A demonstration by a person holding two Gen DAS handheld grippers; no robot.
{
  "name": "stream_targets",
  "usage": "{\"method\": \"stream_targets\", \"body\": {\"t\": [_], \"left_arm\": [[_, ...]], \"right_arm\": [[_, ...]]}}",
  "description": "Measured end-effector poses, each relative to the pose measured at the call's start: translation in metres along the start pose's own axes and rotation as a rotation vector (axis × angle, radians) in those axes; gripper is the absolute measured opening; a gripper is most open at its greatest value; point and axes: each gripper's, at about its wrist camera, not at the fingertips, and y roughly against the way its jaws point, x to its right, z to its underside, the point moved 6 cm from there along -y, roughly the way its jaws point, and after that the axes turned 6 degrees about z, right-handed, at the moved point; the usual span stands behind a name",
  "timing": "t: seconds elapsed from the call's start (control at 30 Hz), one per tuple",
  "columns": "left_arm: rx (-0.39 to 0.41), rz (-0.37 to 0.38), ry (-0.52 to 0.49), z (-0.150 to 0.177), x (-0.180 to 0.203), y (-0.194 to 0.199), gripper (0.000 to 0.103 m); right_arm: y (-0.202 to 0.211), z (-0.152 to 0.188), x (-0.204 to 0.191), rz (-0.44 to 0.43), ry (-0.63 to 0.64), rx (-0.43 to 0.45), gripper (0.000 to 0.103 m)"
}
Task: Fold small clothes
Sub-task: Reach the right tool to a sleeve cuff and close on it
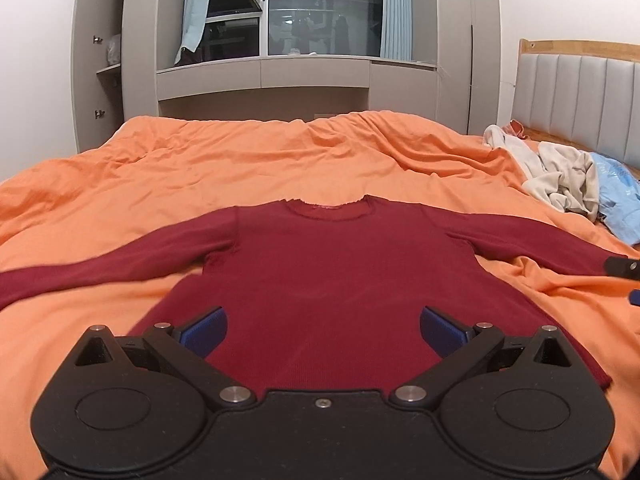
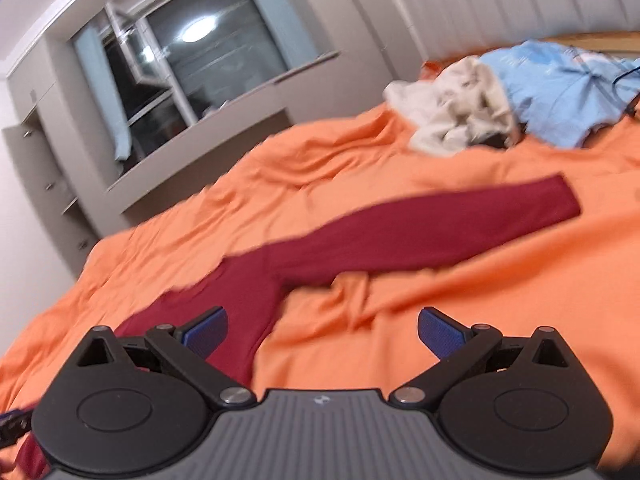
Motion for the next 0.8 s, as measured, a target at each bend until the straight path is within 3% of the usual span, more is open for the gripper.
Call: {"method": "stream_targets", "body": {"t": [0.13, 0.37, 0.8], "left_arm": [[-0.025, 0.001, -0.017, -0.017, -0.002, -0.03, 0.102], [-0.068, 0.022, -0.01, -0.034, -0.004, -0.084, 0.102], [-0.153, 0.044, 0.017, -0.011, -0.009, -0.132, 0.102]], "right_arm": [[-0.021, -0.026, 0.014, 0.061, 0.008, 0.068, 0.103], [-0.058, -0.042, 0.038, 0.178, 0.009, 0.018, 0.103], [-0.108, -0.057, 0.122, 0.372, -0.332, -0.044, 0.103]]}}
